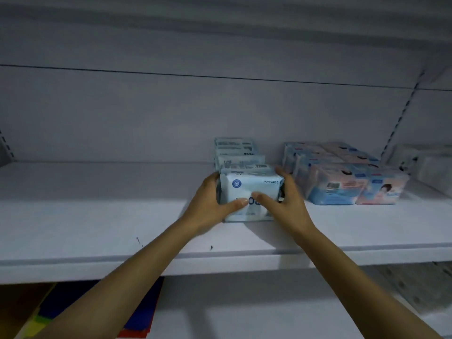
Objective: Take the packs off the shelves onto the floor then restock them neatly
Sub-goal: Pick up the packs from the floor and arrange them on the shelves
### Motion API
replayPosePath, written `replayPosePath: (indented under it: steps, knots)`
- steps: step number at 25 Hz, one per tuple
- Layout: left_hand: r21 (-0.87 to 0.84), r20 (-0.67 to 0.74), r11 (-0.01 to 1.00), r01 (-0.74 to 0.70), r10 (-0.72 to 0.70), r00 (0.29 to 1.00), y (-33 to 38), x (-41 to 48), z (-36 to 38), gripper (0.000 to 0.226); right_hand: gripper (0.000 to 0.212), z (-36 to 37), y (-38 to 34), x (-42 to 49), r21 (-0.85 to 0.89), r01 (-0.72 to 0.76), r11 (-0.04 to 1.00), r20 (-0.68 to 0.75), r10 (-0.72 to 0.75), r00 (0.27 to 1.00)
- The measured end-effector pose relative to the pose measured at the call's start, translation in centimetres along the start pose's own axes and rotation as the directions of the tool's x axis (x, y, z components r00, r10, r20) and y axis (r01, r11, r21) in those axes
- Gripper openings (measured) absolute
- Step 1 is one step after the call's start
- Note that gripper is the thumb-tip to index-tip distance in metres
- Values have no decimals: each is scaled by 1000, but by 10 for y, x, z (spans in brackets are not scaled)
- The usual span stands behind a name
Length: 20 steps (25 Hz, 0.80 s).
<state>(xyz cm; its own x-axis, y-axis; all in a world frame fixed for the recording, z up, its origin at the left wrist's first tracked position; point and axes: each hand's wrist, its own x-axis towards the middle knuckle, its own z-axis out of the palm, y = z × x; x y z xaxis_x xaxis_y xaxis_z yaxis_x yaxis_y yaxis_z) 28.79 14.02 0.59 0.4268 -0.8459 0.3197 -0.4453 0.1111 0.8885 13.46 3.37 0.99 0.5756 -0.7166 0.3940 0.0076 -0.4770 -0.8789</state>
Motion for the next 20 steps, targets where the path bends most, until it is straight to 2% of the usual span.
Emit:
replayPosePath:
  steps: [3, 6, 8, 13, 20]
  knots:
    - [-9, 39, 1000, -4, 4, 999, -16, 11, -3, 60, 58, 7, 18, 13, 47, -13, 999, -59, 16, 998]
    - [-55, -14, 998, 9, -10, 1000, -21, 14, -5, 71, 70, 12, 27, 18, 50, -10, 999, -48, 13, 999]
    - [-30, 13, 1000, -6, 6, 1000, -25, 14, -5, 73, 77, 13, 30, 18, 46, -43, 998, -39, 45, 998]
    - [77, 44, 997, -12, 8, 999, -25, 16, -6, 68, 46, 14, 30, 18, -54, -117, 992, 53, 120, 991]
    - [63, 42, 998, 25, -28, 999, -28, 14, -6, 66, 44, 16, 29, 18, -53, -131, 990, 37, 133, 990]
